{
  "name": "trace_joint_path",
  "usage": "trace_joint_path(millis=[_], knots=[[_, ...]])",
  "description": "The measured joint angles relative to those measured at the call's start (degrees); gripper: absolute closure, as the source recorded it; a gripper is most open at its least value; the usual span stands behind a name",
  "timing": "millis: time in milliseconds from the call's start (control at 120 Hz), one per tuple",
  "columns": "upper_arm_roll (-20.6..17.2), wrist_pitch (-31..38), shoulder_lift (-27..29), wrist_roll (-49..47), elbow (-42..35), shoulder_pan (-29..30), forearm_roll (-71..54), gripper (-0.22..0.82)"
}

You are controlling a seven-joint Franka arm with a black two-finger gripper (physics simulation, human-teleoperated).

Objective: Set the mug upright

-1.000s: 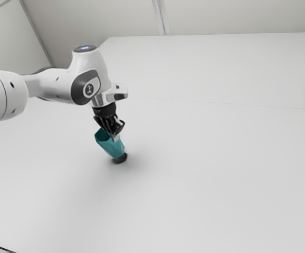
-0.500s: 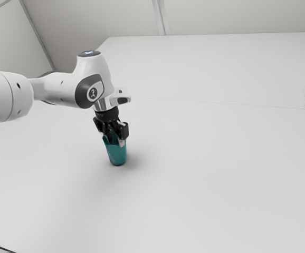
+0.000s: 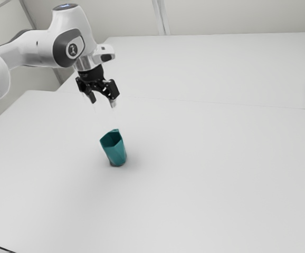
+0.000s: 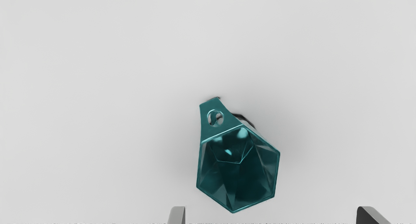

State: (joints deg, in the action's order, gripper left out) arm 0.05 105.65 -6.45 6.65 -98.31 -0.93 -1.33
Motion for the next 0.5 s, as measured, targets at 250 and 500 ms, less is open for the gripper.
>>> trace_joint_path(millis=[250,500], knots=[[0.04,-4.73,1.71,1.05,3.92,-0.31,-0.01,0.01],[0.12,-6.06,2.11,2.37,4.07,0.05,0.5,0.0]])
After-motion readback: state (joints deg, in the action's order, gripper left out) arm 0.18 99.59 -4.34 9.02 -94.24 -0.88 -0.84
